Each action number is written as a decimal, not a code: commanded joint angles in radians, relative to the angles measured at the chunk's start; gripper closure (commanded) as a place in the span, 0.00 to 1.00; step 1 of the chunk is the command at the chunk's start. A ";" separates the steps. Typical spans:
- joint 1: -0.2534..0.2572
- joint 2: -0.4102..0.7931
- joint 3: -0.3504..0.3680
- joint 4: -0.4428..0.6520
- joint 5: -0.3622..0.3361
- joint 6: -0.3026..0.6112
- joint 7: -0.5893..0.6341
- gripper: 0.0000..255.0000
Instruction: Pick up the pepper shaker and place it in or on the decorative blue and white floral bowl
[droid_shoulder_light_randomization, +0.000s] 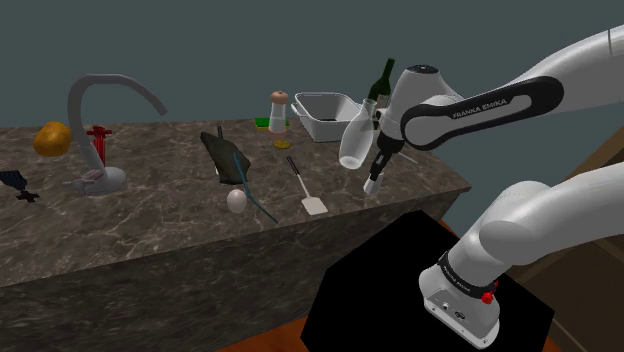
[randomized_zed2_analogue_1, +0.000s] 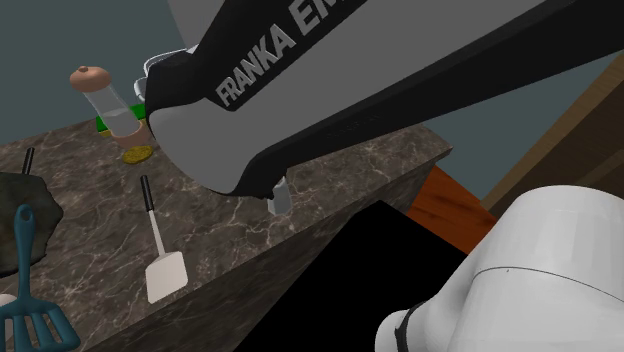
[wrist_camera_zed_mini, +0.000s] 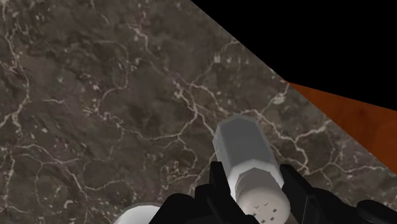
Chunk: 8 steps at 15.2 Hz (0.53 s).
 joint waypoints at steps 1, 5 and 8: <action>0.000 0.000 0.000 0.000 0.000 0.000 0.000 1.00; 0.000 0.000 0.000 0.000 0.000 0.000 0.000 1.00; 0.001 -0.011 0.000 0.007 0.002 -0.018 -0.002 1.00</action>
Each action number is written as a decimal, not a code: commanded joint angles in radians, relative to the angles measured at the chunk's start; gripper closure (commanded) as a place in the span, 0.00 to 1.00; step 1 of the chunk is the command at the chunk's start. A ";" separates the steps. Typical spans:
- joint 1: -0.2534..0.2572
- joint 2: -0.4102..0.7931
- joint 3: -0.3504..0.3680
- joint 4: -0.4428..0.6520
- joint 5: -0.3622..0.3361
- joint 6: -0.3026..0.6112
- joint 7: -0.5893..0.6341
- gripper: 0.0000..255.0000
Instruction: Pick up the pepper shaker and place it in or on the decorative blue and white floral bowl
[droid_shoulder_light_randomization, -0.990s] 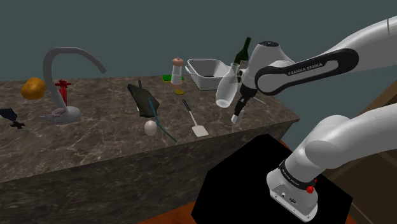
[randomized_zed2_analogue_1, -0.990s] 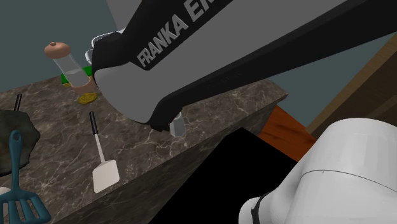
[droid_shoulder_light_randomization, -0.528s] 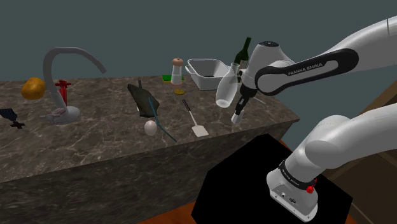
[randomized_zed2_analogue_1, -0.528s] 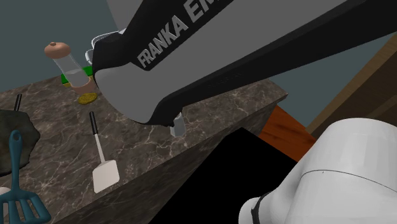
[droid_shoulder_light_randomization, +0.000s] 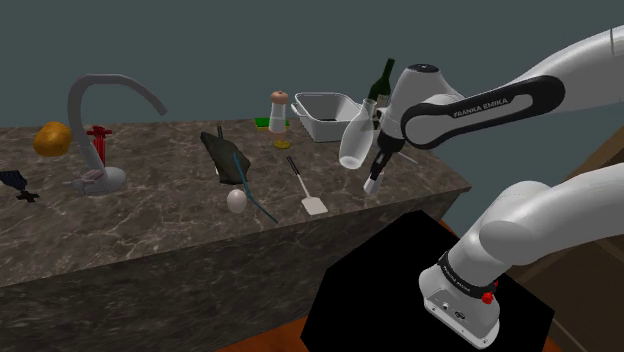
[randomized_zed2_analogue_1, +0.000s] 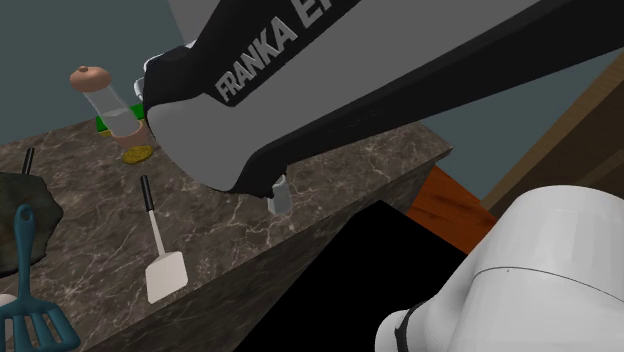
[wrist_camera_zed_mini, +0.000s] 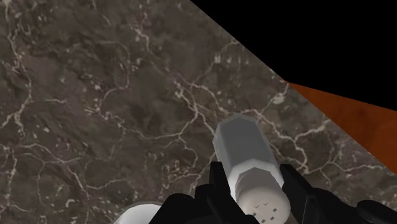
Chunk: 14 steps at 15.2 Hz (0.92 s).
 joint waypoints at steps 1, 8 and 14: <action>0.002 -0.016 0.001 0.011 0.003 -0.028 -0.002 1.00; 0.008 -0.080 0.002 0.069 0.015 -0.149 -0.015 1.00; 0.011 -0.119 0.004 0.127 0.023 -0.246 -0.024 1.00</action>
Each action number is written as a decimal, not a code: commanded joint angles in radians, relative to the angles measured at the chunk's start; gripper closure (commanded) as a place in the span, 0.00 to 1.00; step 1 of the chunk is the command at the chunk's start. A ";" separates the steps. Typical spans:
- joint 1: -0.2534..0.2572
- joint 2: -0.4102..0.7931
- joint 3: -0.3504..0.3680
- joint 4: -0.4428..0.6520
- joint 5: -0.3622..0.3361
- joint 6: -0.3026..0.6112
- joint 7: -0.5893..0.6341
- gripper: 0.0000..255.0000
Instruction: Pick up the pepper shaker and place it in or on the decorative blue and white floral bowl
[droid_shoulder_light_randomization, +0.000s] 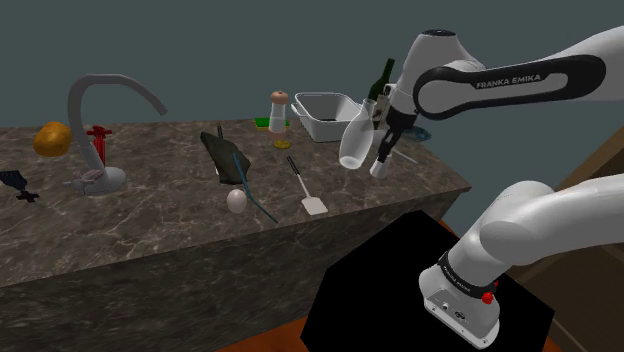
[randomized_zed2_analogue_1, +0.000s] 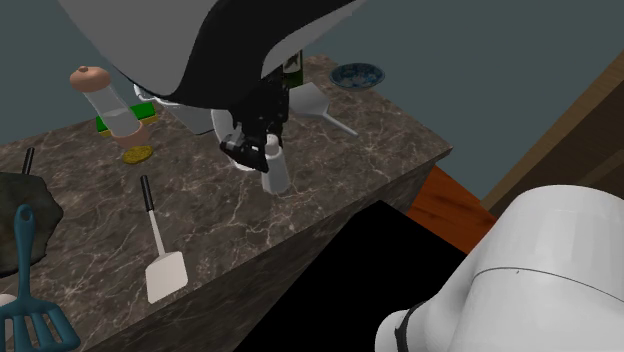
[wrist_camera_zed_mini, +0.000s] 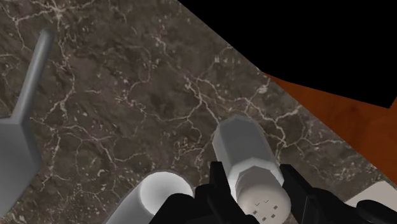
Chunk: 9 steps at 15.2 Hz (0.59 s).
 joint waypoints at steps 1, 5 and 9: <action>0.002 -0.011 0.002 0.019 0.003 -0.031 -0.002 1.00; 0.003 -0.028 0.003 0.063 0.007 -0.091 -0.007 1.00; 0.004 -0.038 0.004 0.098 0.010 -0.137 -0.011 1.00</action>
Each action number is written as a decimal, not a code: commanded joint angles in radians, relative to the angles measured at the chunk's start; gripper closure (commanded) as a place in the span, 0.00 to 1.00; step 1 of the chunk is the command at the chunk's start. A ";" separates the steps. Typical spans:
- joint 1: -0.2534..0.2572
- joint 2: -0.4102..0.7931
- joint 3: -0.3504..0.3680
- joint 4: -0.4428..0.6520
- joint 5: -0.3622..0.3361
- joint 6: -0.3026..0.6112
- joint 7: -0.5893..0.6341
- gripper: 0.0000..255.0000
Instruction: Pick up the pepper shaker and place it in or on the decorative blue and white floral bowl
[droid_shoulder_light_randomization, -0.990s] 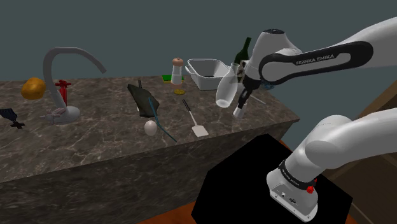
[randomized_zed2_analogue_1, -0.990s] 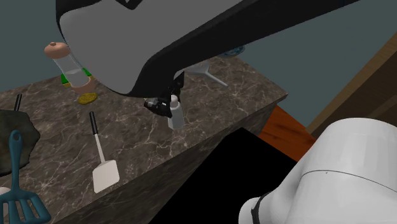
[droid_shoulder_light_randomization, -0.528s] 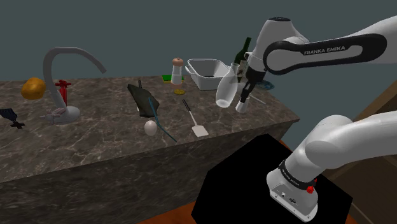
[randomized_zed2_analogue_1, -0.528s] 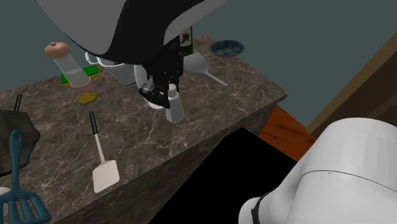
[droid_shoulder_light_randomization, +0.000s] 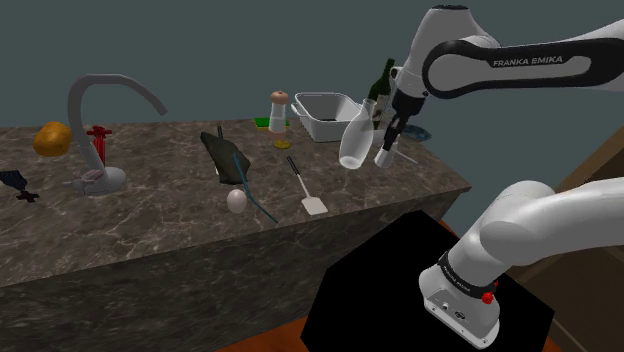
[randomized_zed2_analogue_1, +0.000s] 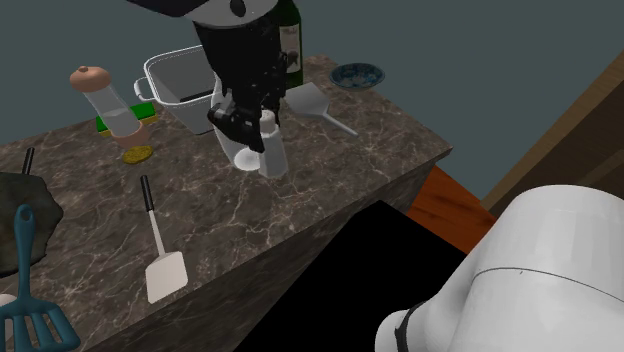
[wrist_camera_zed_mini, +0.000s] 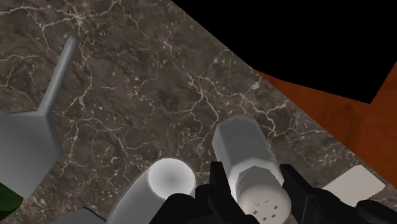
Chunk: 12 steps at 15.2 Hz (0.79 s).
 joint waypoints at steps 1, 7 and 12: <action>-0.012 0.013 -0.021 0.016 -0.013 -0.001 -0.025 1.00; -0.074 0.112 -0.145 0.100 -0.073 0.031 -0.169 1.00; -0.106 0.221 -0.244 0.200 -0.095 0.056 -0.288 1.00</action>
